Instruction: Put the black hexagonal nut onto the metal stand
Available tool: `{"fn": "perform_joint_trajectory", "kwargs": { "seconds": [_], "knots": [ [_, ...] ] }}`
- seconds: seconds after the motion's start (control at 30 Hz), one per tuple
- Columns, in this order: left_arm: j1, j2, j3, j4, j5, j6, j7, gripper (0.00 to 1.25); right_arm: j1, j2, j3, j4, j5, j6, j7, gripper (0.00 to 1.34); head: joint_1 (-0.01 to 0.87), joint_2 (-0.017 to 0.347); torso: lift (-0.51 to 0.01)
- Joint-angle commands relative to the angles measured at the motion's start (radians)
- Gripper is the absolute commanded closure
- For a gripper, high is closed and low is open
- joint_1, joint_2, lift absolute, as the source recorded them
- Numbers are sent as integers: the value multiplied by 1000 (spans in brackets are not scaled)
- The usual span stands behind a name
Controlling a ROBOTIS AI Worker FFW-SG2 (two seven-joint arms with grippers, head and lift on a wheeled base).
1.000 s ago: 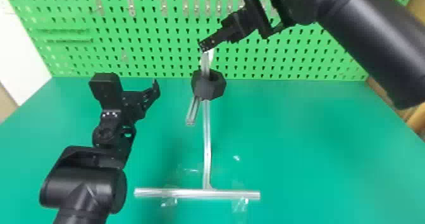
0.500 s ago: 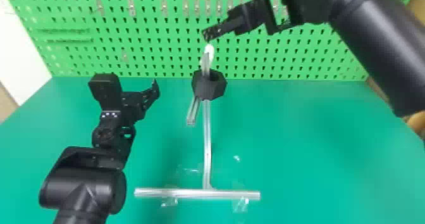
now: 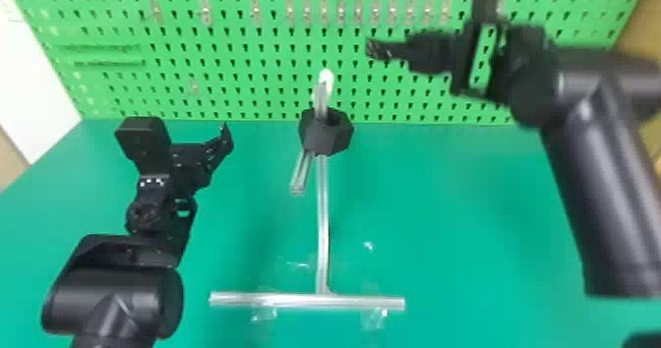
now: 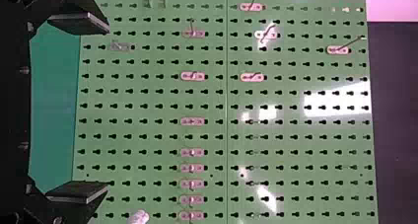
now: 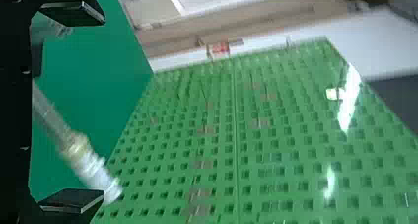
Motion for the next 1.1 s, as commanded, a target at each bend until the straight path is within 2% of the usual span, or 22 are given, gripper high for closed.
{"fn": "perform_joint_trajectory", "kwargs": {
  "seconds": [0.0, 0.1, 0.2, 0.4, 0.5, 0.6, 0.77, 1.07],
  "knots": [
    [1, 0, 0, -2, 3, 0, 0, 157, 146, 15, -91, -4, -19, -122, -84, -2, 693, 81, -1],
    [1, -2, 2, -2, 3, 2, 0, 157, 241, 28, -141, -24, -22, -216, -173, -2, 693, 81, -1],
    [1, -2, 2, -2, 5, 0, 0, 157, 308, 44, -178, -40, 22, -303, -236, -2, 693, 81, -1],
    [-1, -2, 2, 3, 8, 2, 3, 157, 410, 58, -177, -40, 71, -497, -335, -2, 693, 81, -1],
    [-4, -2, -5, 9, 11, 2, 3, 157, 445, 63, -184, -40, 111, -583, -363, -2, 693, 81, -1],
    [-7, -2, -8, 12, 12, 2, 3, 157, 468, 63, -181, -40, 145, -649, -375, -2, 693, 81, -1],
    [-9, -2, -11, 18, 15, 2, 5, 157, 500, 63, -157, -38, 166, -731, -449, -2, 693, 81, -1],
    [-12, -2, -17, 28, 20, 2, 6, 157, 508, 63, -144, -38, 199, -748, -470, 28, 693, 81, -1]
  ]
}}
